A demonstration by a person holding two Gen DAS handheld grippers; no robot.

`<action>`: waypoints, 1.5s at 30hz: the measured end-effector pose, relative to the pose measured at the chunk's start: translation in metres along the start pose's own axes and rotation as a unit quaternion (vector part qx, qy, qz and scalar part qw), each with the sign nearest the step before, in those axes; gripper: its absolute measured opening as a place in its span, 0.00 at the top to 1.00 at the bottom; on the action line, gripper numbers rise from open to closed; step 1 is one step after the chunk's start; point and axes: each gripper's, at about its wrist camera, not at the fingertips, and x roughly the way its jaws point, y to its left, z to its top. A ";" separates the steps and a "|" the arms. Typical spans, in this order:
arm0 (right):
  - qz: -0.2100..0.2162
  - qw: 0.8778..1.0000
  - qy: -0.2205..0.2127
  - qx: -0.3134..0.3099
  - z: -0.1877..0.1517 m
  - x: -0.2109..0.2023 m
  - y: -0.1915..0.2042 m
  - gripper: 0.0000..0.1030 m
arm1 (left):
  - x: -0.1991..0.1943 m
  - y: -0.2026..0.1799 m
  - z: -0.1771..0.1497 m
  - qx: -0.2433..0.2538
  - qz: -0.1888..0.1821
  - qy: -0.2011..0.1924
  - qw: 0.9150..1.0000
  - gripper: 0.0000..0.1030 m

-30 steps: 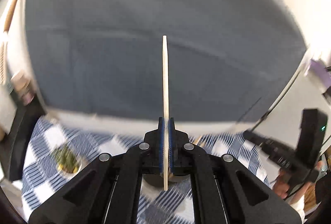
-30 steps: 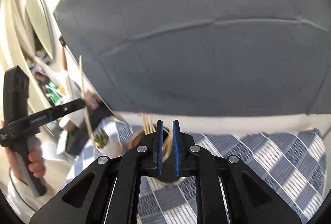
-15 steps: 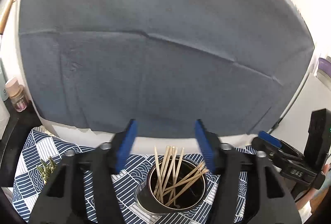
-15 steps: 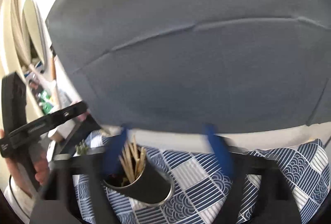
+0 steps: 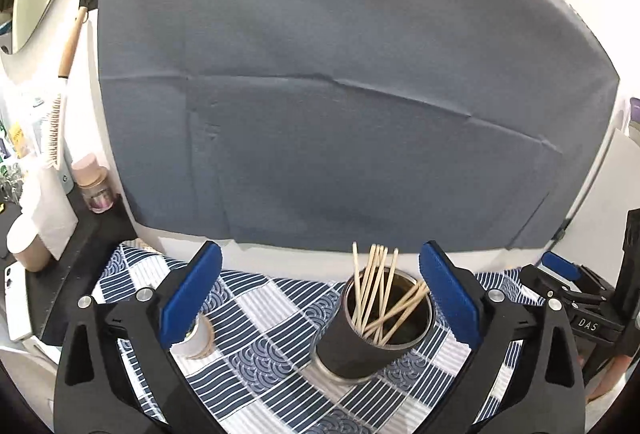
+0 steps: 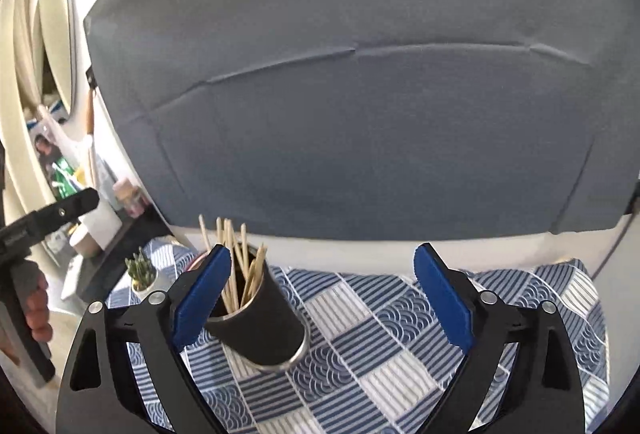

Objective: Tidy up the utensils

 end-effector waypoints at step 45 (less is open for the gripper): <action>-0.137 0.990 0.007 0.006 -0.230 -0.264 0.083 0.08 | -0.229 0.007 -0.200 0.073 0.001 0.048 0.996 0.06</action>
